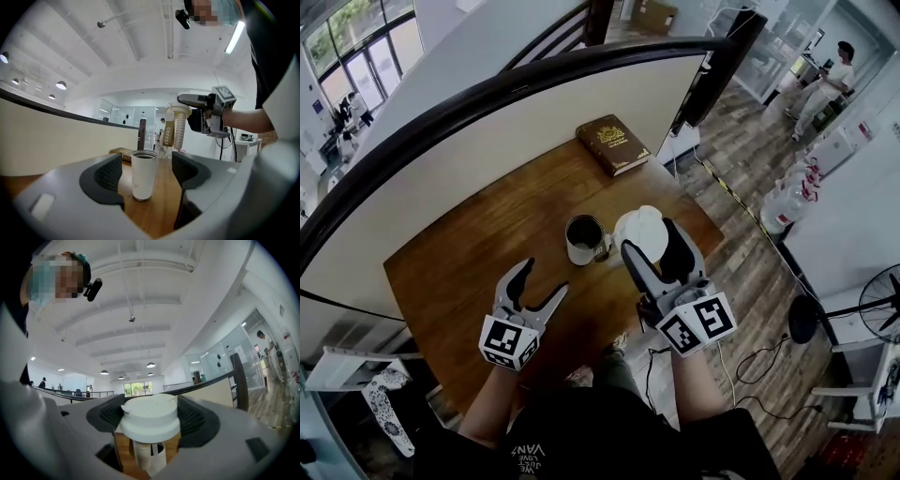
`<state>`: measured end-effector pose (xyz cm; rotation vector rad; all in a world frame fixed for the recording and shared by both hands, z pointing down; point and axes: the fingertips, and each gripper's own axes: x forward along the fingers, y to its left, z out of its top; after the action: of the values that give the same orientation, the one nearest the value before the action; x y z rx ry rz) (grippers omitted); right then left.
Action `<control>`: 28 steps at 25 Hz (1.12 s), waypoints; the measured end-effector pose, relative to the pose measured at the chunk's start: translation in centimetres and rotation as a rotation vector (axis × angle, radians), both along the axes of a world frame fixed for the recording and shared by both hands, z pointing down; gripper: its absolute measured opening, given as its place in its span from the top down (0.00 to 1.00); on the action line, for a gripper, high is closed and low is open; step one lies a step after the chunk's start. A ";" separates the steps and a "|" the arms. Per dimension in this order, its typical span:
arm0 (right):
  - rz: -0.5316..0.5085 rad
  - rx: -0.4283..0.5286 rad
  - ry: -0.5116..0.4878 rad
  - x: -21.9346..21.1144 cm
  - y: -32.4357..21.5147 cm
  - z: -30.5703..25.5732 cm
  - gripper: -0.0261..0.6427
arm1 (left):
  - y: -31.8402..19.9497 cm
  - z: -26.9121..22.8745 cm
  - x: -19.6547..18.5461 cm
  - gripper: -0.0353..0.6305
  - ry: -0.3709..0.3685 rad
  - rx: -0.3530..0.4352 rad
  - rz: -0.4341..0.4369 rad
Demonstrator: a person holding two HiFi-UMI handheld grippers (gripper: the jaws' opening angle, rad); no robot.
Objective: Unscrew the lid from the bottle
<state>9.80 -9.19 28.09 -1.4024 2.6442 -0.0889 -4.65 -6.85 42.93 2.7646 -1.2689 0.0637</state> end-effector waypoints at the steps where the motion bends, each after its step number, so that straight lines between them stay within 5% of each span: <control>1: 0.008 -0.001 -0.006 0.3 0.4 -0.1 0.46 | 0.3 -0.3 -0.1 0.44 0.004 0.005 0.000; 9: 0.050 -0.038 0.014 1.1 3.3 1.3 0.46 | 2.7 -1.7 -0.1 0.49 0.009 0.028 0.023; 18: 0.062 -0.106 0.009 0.1 5.9 4.2 0.46 | 5.0 -1.9 -0.8 0.89 -0.011 0.018 0.038; 28: 0.051 -0.152 0.017 -1.4 7.6 6.6 0.46 | 6.4 -0.8 -0.9 0.93 -0.015 -0.013 0.051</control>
<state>8.42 -1.63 34.64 -1.5210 2.6626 -0.2783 -5.52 -0.44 42.14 2.7905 -1.1969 0.0971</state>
